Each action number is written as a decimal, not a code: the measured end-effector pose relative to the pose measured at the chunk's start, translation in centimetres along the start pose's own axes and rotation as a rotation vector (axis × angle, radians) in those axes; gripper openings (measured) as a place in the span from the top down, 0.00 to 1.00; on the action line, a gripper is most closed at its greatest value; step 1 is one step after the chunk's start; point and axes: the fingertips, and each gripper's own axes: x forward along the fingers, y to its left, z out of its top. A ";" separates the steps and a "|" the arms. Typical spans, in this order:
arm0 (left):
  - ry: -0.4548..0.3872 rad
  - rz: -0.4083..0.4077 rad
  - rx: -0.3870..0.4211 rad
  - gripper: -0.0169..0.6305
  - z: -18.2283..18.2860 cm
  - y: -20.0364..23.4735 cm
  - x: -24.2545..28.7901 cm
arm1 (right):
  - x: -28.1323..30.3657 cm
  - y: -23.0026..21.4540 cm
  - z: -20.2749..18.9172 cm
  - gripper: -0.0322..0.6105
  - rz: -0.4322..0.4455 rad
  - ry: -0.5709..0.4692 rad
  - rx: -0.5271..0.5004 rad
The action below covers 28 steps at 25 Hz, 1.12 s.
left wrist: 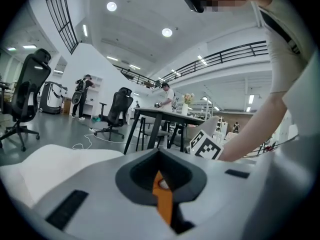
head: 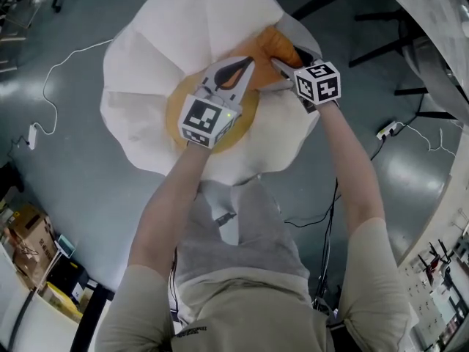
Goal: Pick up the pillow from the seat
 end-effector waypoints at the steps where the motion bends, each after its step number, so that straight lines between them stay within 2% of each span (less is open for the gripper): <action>1: 0.007 -0.001 -0.002 0.96 -0.1 0.0 -0.3 | 0.1 0.8 -0.1 0.52 -0.004 0.016 -0.019; 5: 0.037 0.001 -0.007 0.96 0.2 0.0 -1.4 | -0.4 3.6 0.5 0.62 -0.031 0.049 -0.082; 10: 0.080 0.005 0.063 0.96 2.4 0.0 -3.4 | -3.3 7.0 2.9 0.63 -0.062 0.040 -0.195; 14: 0.091 0.041 0.031 0.96 5.0 0.8 -6.1 | -6.6 8.7 6.4 0.63 -0.115 0.016 -0.244; 20: 0.051 0.055 0.084 0.96 13.7 0.9 -10.1 | -14.7 11.3 16.6 0.63 -0.162 -0.158 -0.188; 24: 0.005 0.076 0.125 0.96 20.9 1.3 -13.0 | -21.0 14.9 25.2 0.62 -0.190 -0.275 -0.239; 28: -0.077 0.087 0.153 0.96 28.9 1.2 -16.4 | -27.6 18.9 33.2 0.62 -0.205 -0.398 -0.271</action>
